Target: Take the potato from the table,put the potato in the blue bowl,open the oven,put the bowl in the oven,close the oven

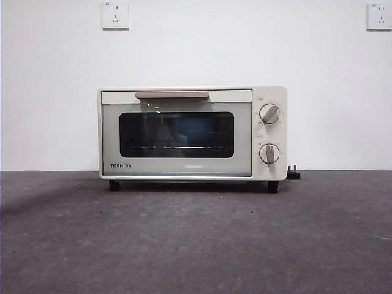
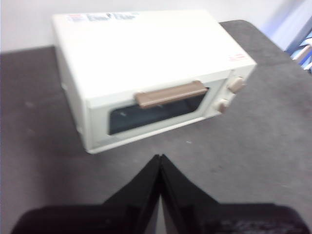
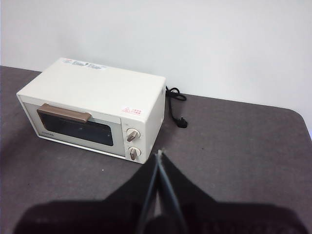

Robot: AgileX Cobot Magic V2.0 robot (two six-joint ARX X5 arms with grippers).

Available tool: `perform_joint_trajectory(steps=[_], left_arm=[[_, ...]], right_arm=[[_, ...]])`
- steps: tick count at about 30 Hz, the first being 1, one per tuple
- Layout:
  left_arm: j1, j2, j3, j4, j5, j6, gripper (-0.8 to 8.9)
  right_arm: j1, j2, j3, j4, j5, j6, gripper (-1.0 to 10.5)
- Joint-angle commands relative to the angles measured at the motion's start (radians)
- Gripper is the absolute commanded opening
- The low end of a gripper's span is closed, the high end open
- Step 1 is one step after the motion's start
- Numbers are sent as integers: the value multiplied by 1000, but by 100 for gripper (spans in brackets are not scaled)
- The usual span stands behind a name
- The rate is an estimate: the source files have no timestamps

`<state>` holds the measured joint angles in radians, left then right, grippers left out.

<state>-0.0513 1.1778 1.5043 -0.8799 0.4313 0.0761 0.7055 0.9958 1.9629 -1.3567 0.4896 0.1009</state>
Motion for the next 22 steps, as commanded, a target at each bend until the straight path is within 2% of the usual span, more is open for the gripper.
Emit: perform_joint_trajectory(steps=[1,5,8,16,18,22], left_arm=[[5,-47,-8,22,-67,129,-4],[5,-135,-79,103,-175,152,-4],[5,-238,-207,242,-208,153,-4],[5,-619,-739,729,-223,163,-4],[6,-713,-868,803,-223,156,-4],[14,-865,-1092,874,-258,84,-4]], right_arm=[[0,3,-4,-18,1,4,1],[0,14,-4,-18,1,4,1],[0,23,-4,-18,1,4,1],[0,54,-4,-18,1,4,1],[0,63,-4,-18,1,4,1],[0,84,-4,-18,1,4,1]])
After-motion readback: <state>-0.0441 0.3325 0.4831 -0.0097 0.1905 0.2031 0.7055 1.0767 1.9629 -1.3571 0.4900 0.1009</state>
